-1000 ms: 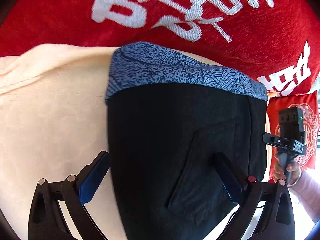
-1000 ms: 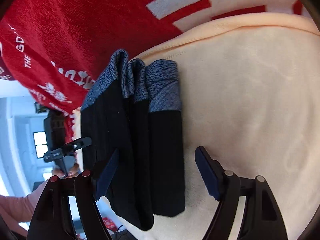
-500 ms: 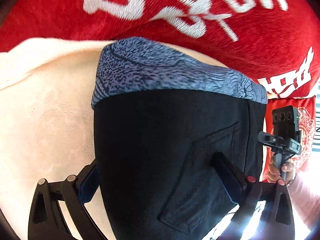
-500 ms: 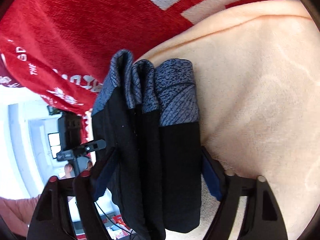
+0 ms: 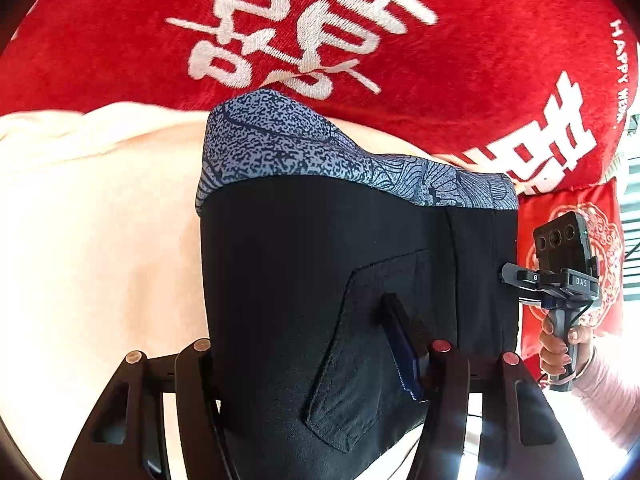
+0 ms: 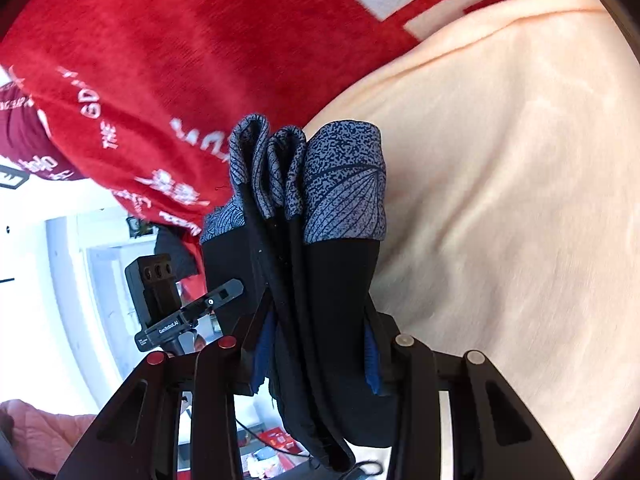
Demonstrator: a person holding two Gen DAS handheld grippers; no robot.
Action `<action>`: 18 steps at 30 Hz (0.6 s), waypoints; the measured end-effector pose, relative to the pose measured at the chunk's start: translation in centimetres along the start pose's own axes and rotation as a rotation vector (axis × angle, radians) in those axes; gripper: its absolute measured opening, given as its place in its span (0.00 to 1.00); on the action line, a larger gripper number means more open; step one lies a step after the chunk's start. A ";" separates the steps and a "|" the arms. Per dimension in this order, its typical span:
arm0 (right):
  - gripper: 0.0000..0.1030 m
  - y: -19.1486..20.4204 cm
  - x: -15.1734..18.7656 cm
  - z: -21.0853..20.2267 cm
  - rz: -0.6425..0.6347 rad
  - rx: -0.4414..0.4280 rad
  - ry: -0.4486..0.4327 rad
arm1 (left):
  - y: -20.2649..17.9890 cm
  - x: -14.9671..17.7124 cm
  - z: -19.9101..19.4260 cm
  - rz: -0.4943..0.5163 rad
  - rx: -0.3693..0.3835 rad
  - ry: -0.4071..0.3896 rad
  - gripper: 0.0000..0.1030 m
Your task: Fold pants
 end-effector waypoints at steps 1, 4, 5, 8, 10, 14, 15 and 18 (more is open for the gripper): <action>0.40 0.3 0.6 -0.1 0.001 -0.007 0.001 | -0.2 0.5 -0.2 -0.001 -0.002 0.002 0.60; 0.40 0.9 3.2 -0.1 0.009 -0.017 0.003 | -0.3 2.5 -1.3 0.002 -0.011 0.011 0.60; 0.40 1.0 4.4 0.0 0.014 -0.019 0.000 | -0.1 3.4 -1.7 0.002 -0.014 0.017 0.60; 0.40 1.1 6.8 0.7 0.037 -0.014 -0.015 | 0.4 5.3 -1.9 -0.009 -0.016 0.036 0.60; 0.40 1.1 8.3 1.5 0.062 -0.016 -0.027 | 0.8 6.4 -1.9 -0.015 -0.021 0.044 0.60; 0.40 0.7 10.9 3.1 0.090 0.027 -0.028 | 2.2 8.6 -1.6 -0.029 -0.046 0.060 0.62; 0.42 0.8 11.1 3.6 0.083 0.059 -0.026 | 2.3 8.9 -1.0 -0.023 -0.070 0.065 0.68; 0.49 -0.5 11.8 5.3 0.082 0.177 -0.005 | 3.5 10.1 0.4 -0.014 -0.221 0.068 0.84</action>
Point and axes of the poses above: each gripper's, at about its wrist camera, not at the fingertips, and z roughly the way its jaws point, y to its left, x to its underside, the point moved 4 cm from there along z, roughly the way its jaws point, and after that the axes turned 7 degrees about x, right-handed, at the moved point
